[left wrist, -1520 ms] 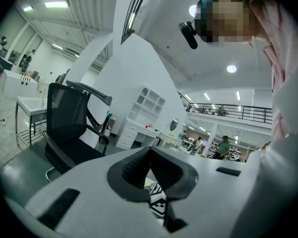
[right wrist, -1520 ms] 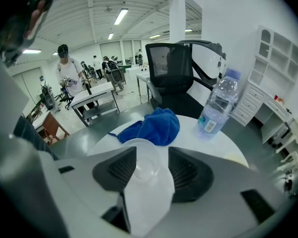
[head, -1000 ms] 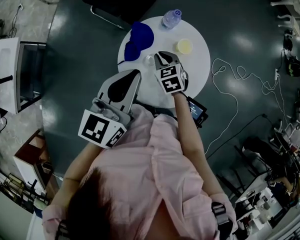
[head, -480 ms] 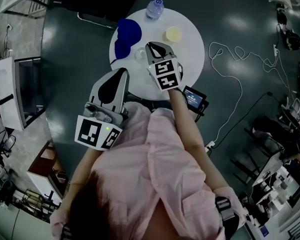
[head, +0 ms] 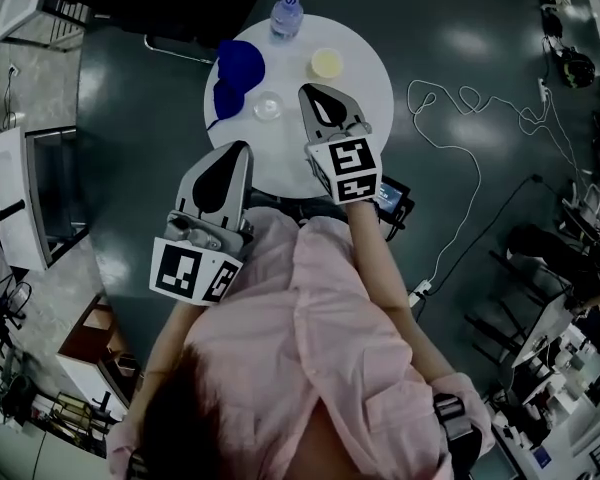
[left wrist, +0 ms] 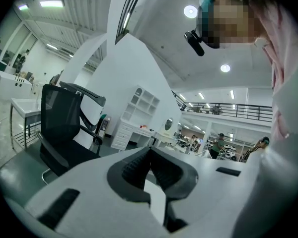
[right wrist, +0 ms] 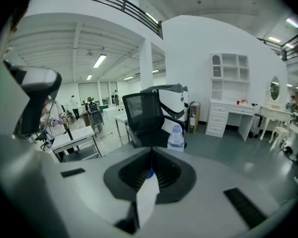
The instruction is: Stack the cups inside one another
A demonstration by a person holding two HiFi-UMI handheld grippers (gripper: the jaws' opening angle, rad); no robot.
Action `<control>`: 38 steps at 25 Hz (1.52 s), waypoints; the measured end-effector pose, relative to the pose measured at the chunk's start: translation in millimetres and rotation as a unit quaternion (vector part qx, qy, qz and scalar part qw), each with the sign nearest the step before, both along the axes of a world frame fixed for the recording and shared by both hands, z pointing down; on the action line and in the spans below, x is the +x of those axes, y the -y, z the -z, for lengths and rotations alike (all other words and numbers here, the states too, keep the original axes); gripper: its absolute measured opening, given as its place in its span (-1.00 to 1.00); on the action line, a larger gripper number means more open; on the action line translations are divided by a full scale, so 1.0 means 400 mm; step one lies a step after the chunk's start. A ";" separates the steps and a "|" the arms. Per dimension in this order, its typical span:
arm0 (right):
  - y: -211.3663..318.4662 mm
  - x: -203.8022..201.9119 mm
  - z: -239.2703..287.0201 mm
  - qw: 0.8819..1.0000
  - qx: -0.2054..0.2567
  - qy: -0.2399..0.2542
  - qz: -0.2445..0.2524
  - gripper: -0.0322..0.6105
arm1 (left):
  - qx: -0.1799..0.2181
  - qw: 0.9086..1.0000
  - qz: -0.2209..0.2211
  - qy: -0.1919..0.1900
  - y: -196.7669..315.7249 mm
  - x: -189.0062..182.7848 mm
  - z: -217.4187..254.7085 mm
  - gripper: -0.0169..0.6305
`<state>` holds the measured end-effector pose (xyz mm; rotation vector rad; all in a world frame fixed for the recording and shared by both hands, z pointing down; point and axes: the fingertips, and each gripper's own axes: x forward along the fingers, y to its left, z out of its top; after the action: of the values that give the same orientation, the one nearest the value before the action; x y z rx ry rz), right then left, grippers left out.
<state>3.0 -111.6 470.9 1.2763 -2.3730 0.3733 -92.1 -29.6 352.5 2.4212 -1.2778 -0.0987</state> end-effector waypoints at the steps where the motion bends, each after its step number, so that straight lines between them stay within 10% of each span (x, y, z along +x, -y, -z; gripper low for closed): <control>1: -0.008 0.015 0.015 1.000 0.008 0.003 -0.003 -0.80 | 0.003 1.000 -0.001 0.003 -0.006 0.009 0.003 -0.89; 38: -0.391 0.408 0.217 0.986 0.082 0.103 -0.105 -0.80 | 0.043 0.999 0.022 0.013 -0.192 0.222 0.021 -0.90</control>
<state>166.1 44.7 384.1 1.6431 -2.4879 0.3963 -3.2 47.2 344.0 2.4744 -1.3656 -0.1385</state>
